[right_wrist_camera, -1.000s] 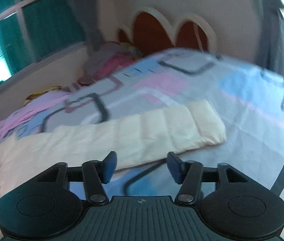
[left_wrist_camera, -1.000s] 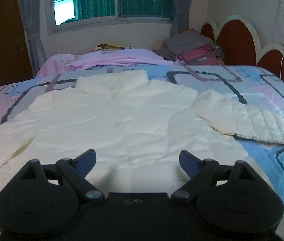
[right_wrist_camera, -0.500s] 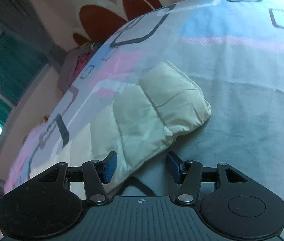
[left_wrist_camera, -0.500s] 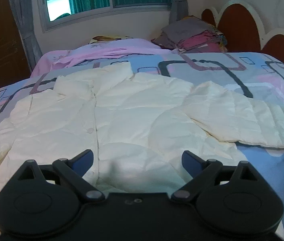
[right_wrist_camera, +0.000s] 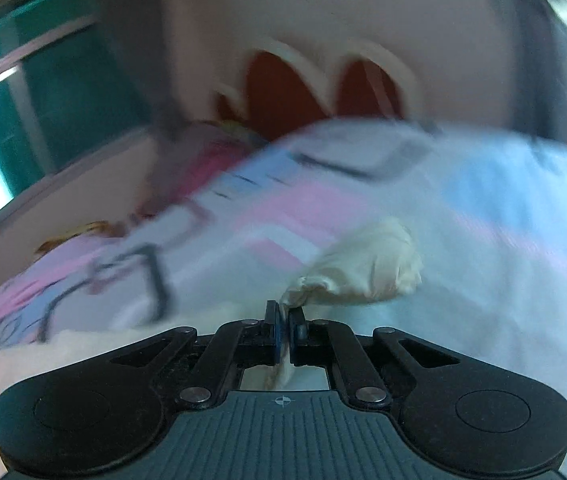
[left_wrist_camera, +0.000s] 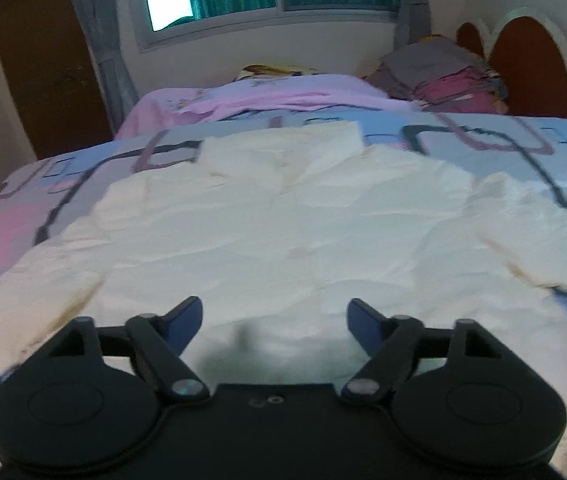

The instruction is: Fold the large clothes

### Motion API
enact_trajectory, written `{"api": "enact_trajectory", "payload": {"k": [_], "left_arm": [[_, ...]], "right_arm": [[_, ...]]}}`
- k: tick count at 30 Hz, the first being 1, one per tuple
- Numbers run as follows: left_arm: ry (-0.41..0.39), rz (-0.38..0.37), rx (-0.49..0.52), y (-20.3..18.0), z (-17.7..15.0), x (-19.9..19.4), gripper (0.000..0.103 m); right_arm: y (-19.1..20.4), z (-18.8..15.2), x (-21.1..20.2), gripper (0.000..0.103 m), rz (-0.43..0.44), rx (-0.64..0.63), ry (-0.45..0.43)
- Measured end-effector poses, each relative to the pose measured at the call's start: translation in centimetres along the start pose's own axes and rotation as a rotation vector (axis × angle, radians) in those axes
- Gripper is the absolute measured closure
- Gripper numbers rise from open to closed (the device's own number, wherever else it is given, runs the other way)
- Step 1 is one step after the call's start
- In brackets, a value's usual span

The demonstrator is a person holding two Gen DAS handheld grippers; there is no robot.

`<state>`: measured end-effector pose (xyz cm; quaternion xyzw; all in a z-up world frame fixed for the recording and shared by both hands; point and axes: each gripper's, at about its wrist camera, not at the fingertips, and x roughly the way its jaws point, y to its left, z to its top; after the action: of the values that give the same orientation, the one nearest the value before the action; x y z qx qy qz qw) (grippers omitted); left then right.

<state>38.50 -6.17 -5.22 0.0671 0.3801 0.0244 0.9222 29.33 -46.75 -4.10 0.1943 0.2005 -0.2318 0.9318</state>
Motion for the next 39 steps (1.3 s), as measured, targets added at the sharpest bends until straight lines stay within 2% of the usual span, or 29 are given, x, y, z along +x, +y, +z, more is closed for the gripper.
{"api": "enact_trajectory", "payload": {"k": [3, 5, 10, 12, 14, 16, 19, 22, 23, 25, 26, 27, 28, 29, 30, 33, 35, 36, 37, 39], "left_arm": [[-0.008, 0.004, -0.051, 2.6, -0.3, 0.4, 0.023], [-0.008, -0.011, -0.081, 4.4, -0.5, 0.8, 0.014], [0.033, -0.064, -0.124, 8.3, -1.5, 1.4, 0.002], [0.041, -0.065, -0.129, 9.7, -2.3, 1.3, 0.004], [0.031, -0.082, -0.16, 11.5, -2.9, 1.0, 0.015], [0.024, -0.097, -0.213, 13.6, -3.5, 0.6, 0.02], [0.016, -0.11, -0.285, 16.2, -3.8, 0.4, 0.021], [0.019, -0.139, -0.33, 17.8, -3.8, 0.5, 0.019], [0.022, -0.152, -0.338, 18.1, -3.8, 0.6, 0.016], [0.03, -0.175, -0.349, 18.3, -3.6, 1.0, 0.015], [0.034, -0.197, -0.354, 18.4, -3.5, 1.2, 0.013], [0.037, -0.216, -0.358, 18.3, -3.4, 1.4, 0.012], [0.038, -0.235, -0.364, 17.9, -3.3, 1.7, 0.012], [0.038, -0.256, -0.366, 17.7, -3.2, 2.0, 0.012], [0.04, -0.28, -0.369, 17.3, -3.0, 2.4, 0.012], [0.033, -0.37, -0.377, 15.8, -2.2, 4.0, 0.013], [0.056, -0.386, -0.386, 14.8, -1.6, 5.6, 0.018], [0.068, -0.394, -0.389, 14.5, -1.4, 6.2, 0.019], [0.077, -0.405, -0.391, 14.2, -1.2, 6.9, 0.022], [0.099, -0.418, -0.377, 13.4, -0.7, 8.2, 0.028]], "right_arm": [[5.5, 0.0, -1.2, 0.1, 0.119, -0.121, -0.005], [9.4, -0.6, -2.2, 0.1, 0.198, -0.18, 0.004], [19.2, -4.1, -3.4, 0.1, 0.337, -0.297, 0.056], [23.2, -6.1, -3.5, 0.1, 0.397, -0.349, 0.092], [27.0, -8.4, -3.7, 0.1, 0.453, -0.409, 0.133], [30.1, -10.8, -3.5, 0.1, 0.486, -0.47, 0.171], [33.8, -14.6, -3.5, 0.1, 0.548, -0.531, 0.241], [36.5, -18.6, -3.4, 0.099, 0.571, -0.61, 0.305], [36.8, -19.5, -3.0, 0.099, 0.567, -0.631, 0.334], [37.8, -21.2, -3.1, 0.098, 0.54, -0.678, 0.335], [37.7, -21.4, -3.2, 0.093, 0.519, -0.715, 0.314], [37.5, -21.4, -3.8, 0.064, 0.491, -0.741, 0.277], [37.0, -21.0, -4.5, 0.028, 0.487, -0.74, 0.236], [36.3, -20.5, -5.2, 0.02, 0.512, -0.721, 0.196], [35.6, -19.6, -5.3, 0.019, 0.54, -0.703, 0.18], [32.8, -17.8, -5.8, 0.019, 0.531, -0.67, 0.173], [30.7, -16.5, -5.5, 0.034, 0.521, -0.638, 0.193], [29.7, -15.7, -5.1, 0.048, 0.505, -0.627, 0.22], [28.5, -15.2, -4.7, 0.058, 0.486, -0.617, 0.248], [26.1, -14.1, -3.9, 0.062, 0.442, -0.584, 0.288]]}}
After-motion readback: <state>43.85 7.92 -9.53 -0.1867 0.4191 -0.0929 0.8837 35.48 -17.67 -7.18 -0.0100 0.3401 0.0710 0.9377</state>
